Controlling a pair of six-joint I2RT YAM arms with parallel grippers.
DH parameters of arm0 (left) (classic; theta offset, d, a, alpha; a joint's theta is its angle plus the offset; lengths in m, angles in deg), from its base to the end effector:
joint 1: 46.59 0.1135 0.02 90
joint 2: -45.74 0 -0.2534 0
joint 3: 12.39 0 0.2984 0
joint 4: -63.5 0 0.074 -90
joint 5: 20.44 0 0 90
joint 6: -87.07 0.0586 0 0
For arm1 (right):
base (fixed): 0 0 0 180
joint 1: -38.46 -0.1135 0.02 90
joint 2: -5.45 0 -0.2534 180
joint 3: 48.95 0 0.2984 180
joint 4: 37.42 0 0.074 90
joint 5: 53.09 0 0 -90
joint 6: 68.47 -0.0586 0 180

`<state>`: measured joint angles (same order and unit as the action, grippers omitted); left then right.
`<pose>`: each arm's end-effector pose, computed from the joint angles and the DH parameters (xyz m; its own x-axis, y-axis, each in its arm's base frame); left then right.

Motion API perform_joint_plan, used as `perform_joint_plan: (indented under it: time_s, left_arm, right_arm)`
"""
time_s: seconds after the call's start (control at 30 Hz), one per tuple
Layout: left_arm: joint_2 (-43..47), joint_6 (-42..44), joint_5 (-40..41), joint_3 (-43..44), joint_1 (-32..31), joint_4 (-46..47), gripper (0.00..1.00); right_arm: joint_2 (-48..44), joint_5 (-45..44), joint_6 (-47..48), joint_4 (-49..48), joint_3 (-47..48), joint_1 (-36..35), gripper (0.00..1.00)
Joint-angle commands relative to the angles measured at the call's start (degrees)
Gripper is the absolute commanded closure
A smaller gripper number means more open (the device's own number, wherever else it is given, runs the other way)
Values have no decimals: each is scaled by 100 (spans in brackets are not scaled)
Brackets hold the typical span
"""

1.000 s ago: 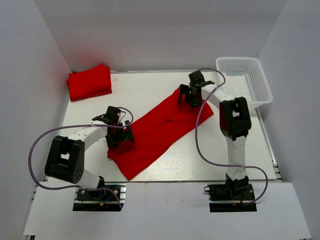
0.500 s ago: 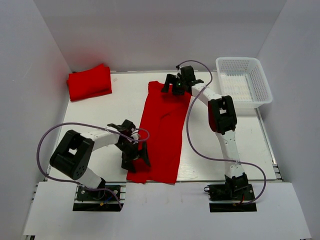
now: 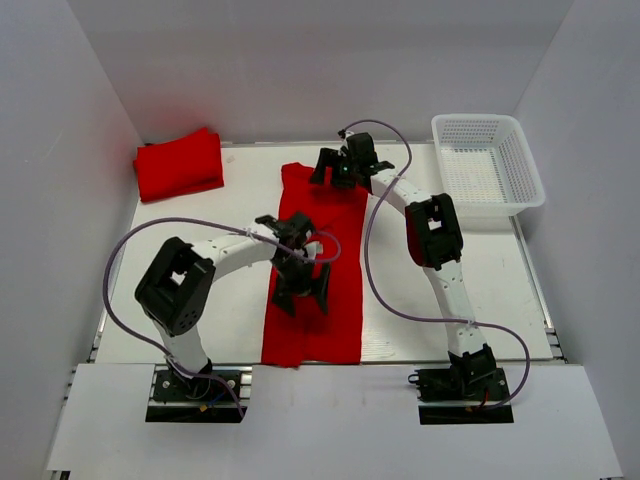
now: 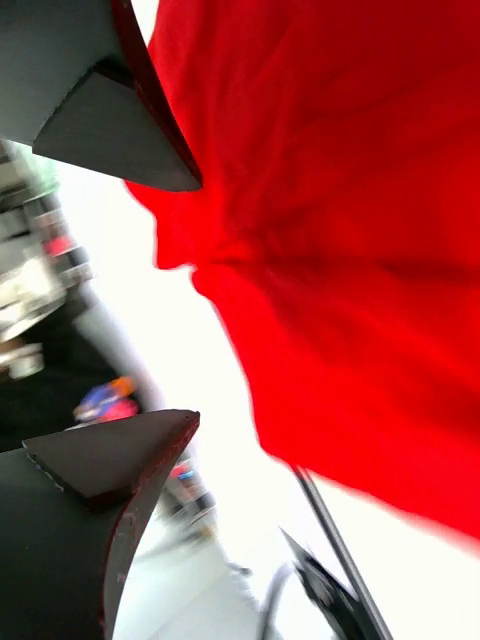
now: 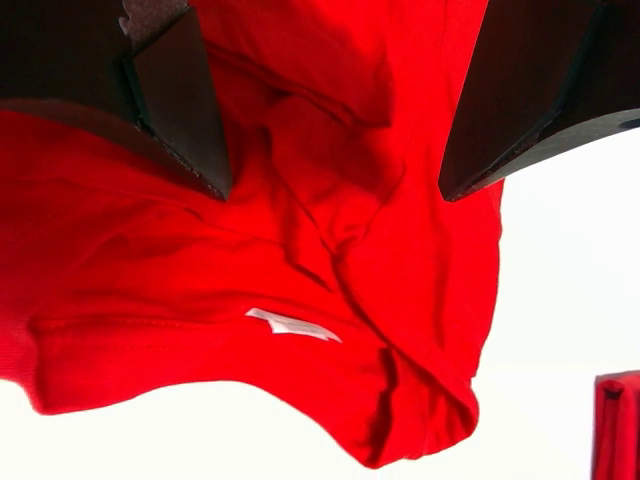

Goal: Fold and stack the t-shirts
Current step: Rotate the tshirt 100 degrees

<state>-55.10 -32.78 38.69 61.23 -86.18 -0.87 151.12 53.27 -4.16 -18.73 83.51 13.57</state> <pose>0.2348 -0.2332 0.1016 -0.9349 0.2188 0.2793 0.0815 0.8986 -0.4310 0.5648 0.2803 0.1194 -0.7011 0.1333 -0.7005 -0.3516 0.7901 0.5022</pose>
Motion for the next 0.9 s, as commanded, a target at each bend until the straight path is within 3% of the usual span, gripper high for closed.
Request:
perform_joint_plan:
  time_s: [0.0, 0.07, 0.2, 0.27, 0.47, 0.63, 0.87]
  left_arm:
    - [318, 347, 932, 828, 4, -347, 0]
    - [397, 348, 1135, 1127, 83, -400, 0]
    - [460, -99, 3081, 1575, 407, -523, 0]
    - [713, -363, 3656, 1656, 522, -314, 0]
    - [2092, -839, 4809, 551, 1339, 967, 0]
    - [2157, -461, 3775, 21, 2209, 1831, 0]
    - [1488, -127, 2727, -154, 3010, 2007, 0]
  right_arm:
    - [138, -528, 179, 372, 140, 36, 10]
    - [-11, -572, 284, 259, -70, 36, 10]
    - [-372, -441, 626, 231, -19, 19, 10]
    - [-679, -528, 837, 257, 43, 10, 10]
    - [-1715, -1090, 1118, 432, -658, -51, 10]
    - [-2103, -1853, 988, 1205, -1020, -297, 10]
    - [-2332, -2875, 619, 2647, -1582, -885, 10]
